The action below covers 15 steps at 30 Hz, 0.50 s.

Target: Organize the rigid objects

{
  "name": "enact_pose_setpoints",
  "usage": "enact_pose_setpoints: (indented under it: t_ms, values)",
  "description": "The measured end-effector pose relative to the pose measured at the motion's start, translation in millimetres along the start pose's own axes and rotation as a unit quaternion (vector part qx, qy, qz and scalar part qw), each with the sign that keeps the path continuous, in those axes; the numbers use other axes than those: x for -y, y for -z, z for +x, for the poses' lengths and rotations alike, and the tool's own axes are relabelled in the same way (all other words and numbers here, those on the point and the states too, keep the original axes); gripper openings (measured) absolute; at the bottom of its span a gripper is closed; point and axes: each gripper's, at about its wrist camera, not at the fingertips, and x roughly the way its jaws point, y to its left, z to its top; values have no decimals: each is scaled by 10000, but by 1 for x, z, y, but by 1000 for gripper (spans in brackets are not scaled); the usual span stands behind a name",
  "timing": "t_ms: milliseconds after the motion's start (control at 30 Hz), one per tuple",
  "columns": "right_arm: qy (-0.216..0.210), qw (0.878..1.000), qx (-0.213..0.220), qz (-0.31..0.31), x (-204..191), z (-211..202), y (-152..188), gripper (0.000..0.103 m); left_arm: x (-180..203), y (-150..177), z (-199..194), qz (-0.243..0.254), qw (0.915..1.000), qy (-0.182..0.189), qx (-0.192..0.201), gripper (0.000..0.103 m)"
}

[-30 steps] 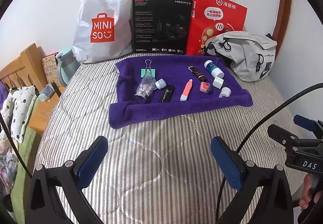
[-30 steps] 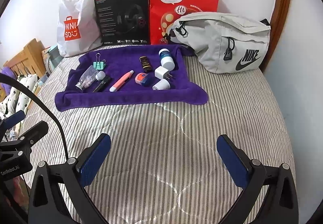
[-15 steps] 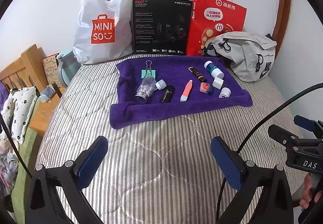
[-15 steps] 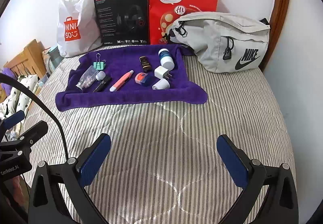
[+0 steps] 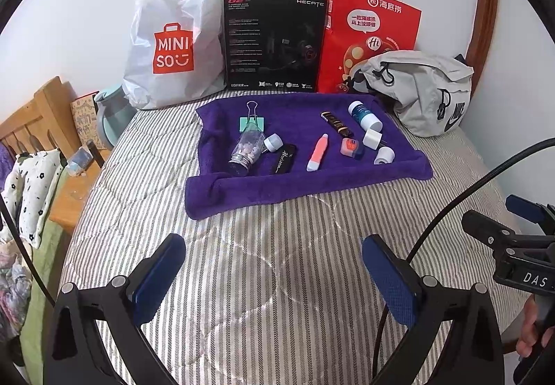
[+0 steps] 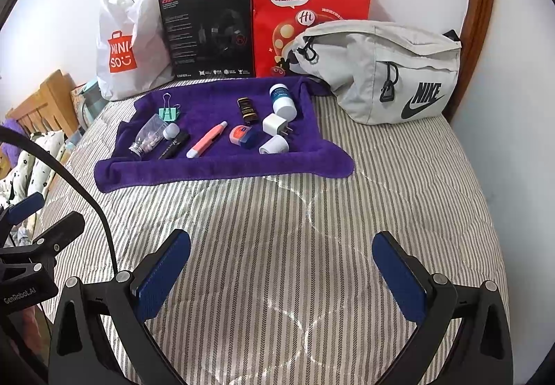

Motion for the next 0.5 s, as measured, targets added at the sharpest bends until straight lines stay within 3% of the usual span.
enact_pose_setpoints:
  t_ms: [500]
  values:
    - [50,10000,-15,39,4,2,-2,103,1,-1,1,110,9999,7,-10,103]
